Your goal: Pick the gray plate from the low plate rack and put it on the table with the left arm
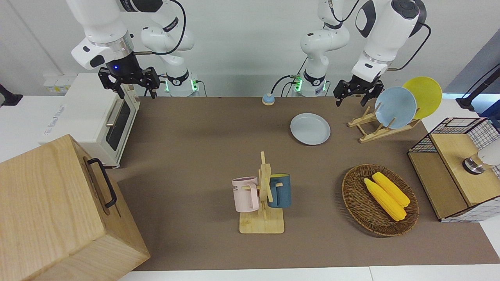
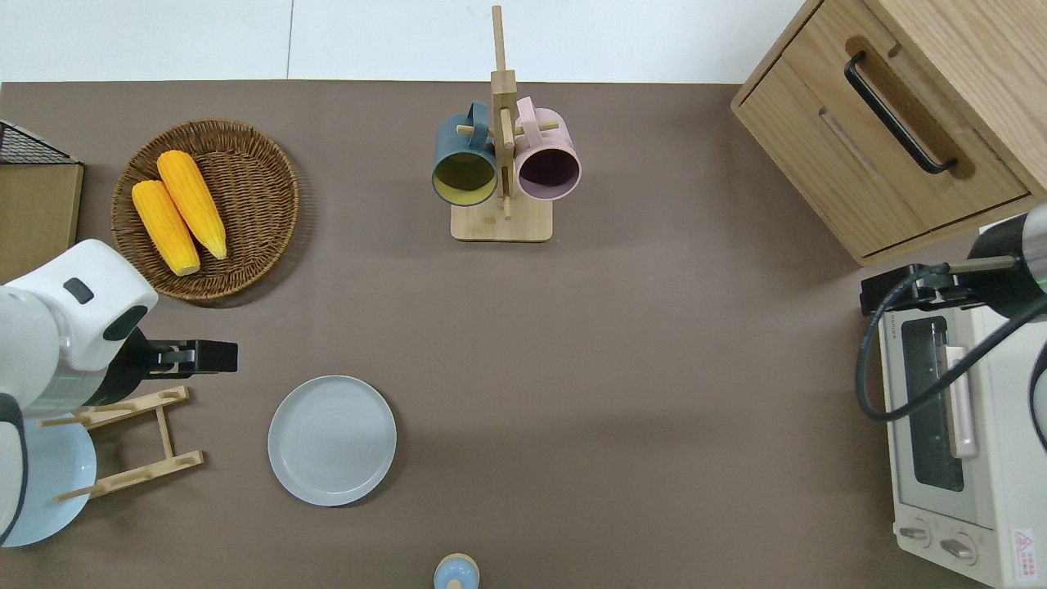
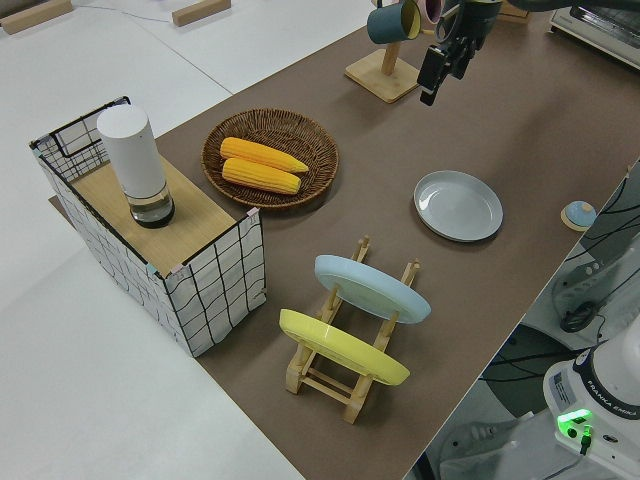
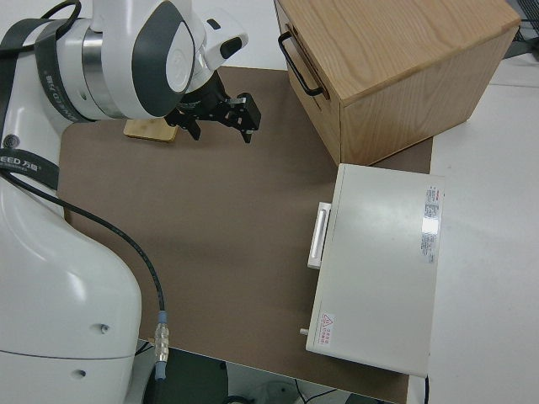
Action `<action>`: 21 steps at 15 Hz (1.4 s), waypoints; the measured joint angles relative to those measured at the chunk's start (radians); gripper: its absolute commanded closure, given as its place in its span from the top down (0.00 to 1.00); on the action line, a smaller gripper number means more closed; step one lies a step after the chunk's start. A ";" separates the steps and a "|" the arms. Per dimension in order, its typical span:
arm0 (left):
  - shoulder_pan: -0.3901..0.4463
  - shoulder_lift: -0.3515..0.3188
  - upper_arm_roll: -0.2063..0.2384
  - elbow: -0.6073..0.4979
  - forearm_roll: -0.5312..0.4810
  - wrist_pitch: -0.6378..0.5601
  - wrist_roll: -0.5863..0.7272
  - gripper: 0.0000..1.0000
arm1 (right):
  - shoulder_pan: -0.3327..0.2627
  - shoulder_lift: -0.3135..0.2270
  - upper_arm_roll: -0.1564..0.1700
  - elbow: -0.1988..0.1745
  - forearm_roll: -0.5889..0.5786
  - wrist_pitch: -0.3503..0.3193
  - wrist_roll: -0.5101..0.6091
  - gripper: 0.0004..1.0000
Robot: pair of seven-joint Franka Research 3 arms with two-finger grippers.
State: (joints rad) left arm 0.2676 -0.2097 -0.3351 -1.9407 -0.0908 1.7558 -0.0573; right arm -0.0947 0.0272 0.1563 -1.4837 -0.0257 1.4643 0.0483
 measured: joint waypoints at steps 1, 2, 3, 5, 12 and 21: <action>0.000 0.010 -0.003 0.025 0.015 -0.012 -0.032 1.00 | 0.000 0.000 0.000 0.000 0.000 0.000 0.000 0.98; 0.000 0.021 -0.005 0.044 0.023 -0.021 -0.067 1.00 | 0.000 0.000 0.000 0.000 0.000 0.000 0.000 0.98; 0.000 0.031 -0.007 0.058 0.026 -0.026 -0.095 1.00 | 0.000 0.000 0.000 0.000 0.000 0.000 0.000 0.98; 0.000 0.051 -0.008 0.072 0.028 -0.028 -0.119 1.00 | 0.000 0.000 0.000 0.000 0.000 0.000 0.000 0.98; 0.000 0.072 -0.038 0.077 0.062 -0.029 -0.121 1.00 | 0.000 0.000 0.000 0.000 0.000 0.000 0.000 0.98; -0.241 0.100 0.176 0.078 0.079 -0.029 -0.068 1.00 | 0.000 0.000 0.000 0.000 0.000 0.000 0.000 0.98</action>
State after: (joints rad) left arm 0.0268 -0.1096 -0.1590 -1.8624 -0.0114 1.7267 -0.1249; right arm -0.0947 0.0272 0.1563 -1.4837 -0.0257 1.4643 0.0483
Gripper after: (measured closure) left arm 0.004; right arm 0.013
